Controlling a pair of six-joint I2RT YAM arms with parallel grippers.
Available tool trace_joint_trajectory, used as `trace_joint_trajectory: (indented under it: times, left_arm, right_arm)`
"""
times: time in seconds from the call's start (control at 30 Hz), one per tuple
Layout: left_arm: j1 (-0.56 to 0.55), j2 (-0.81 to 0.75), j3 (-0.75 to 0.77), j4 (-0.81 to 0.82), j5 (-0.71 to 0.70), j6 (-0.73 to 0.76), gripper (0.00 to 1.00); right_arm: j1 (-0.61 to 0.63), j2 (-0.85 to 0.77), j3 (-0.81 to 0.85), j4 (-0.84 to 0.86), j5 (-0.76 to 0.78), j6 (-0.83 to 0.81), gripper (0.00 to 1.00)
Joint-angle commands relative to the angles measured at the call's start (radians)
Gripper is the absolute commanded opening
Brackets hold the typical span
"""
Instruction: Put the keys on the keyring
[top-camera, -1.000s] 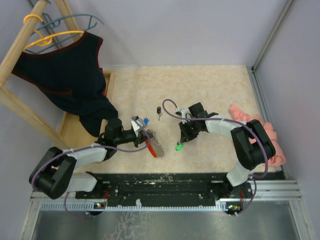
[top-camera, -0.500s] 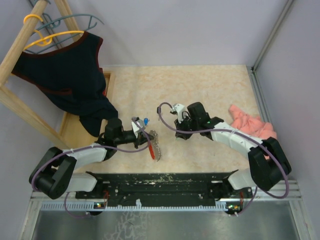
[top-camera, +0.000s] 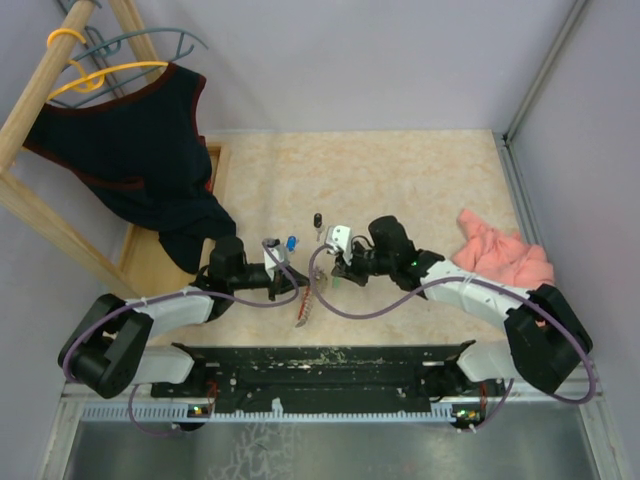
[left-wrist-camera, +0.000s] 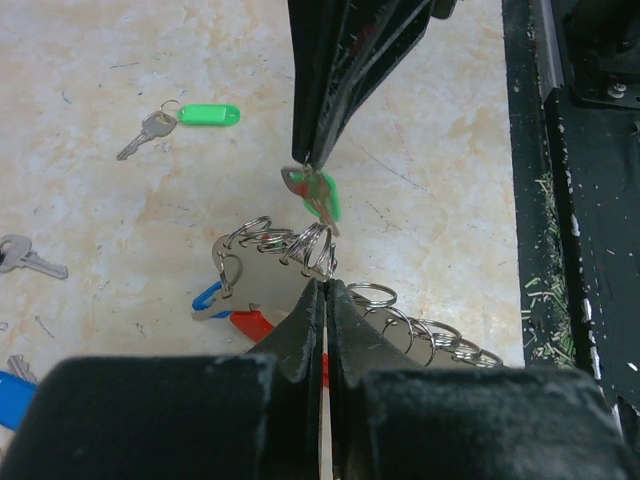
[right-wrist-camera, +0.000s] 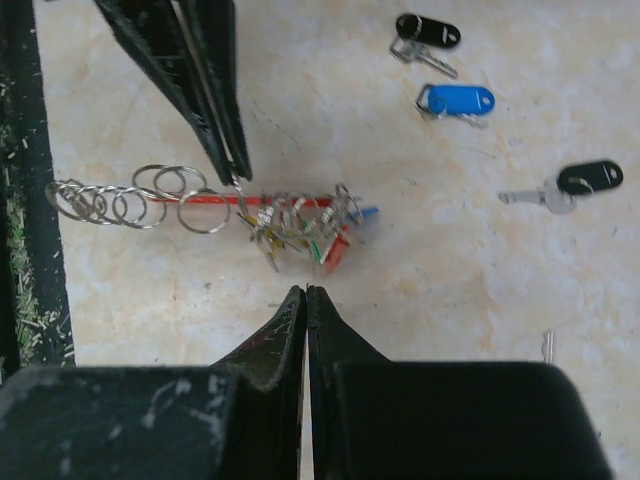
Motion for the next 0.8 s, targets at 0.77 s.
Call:
trace_joint_trajectory:
  times: [0.77]
  left_arm:
    - [-0.03, -0.078, -0.025, 0.058, -0.058, 0.088, 0.02]
  right_arm:
    - [0.095, -0.003, -0.085, 0.265, -0.101, -0.088, 0.0]
